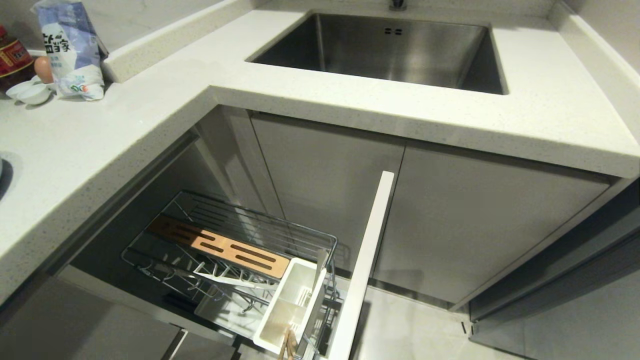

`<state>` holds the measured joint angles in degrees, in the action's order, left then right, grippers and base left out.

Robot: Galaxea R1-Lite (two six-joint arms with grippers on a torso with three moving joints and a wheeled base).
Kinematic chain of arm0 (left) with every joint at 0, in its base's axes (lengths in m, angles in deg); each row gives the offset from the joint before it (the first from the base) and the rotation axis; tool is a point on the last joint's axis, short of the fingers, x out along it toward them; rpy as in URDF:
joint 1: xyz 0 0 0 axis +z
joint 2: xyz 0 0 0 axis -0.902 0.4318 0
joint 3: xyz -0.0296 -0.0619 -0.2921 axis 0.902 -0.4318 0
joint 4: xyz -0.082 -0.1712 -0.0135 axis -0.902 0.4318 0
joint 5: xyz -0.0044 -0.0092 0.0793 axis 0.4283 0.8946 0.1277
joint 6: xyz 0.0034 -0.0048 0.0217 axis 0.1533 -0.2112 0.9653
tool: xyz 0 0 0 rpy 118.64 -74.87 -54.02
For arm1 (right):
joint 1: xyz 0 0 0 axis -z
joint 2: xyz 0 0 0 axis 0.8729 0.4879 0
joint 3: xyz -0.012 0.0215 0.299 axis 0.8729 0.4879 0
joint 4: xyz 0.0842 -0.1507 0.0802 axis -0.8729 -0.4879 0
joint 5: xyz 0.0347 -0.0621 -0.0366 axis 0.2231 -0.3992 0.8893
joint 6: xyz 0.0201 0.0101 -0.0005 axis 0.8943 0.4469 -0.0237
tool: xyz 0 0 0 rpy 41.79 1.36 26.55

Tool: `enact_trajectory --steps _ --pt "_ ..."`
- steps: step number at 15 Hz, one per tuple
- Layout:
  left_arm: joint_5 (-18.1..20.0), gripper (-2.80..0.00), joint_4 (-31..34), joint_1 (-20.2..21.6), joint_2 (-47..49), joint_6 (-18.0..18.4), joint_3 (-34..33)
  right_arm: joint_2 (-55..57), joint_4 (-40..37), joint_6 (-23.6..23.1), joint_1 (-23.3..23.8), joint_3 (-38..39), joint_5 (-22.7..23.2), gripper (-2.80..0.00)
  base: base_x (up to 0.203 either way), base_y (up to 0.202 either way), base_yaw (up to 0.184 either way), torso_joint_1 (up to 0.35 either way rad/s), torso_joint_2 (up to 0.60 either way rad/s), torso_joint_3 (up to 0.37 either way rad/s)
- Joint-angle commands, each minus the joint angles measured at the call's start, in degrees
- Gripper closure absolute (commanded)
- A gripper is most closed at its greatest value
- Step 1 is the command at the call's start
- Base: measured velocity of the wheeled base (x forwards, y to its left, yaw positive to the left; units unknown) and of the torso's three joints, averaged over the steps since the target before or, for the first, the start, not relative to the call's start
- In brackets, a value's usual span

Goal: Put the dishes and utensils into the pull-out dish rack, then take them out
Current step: Close the cupboard

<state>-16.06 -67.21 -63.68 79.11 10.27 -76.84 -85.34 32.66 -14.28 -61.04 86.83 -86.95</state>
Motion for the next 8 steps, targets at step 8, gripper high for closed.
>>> enact_trajectory --steps 8 --pt "4.69 0.00 2.81 -0.38 -2.32 -3.20 -7.77 -0.04 0.05 0.02 -0.02 1.29 0.01 0.00 0.000 0.000 0.000 0.000 0.00 0.000"
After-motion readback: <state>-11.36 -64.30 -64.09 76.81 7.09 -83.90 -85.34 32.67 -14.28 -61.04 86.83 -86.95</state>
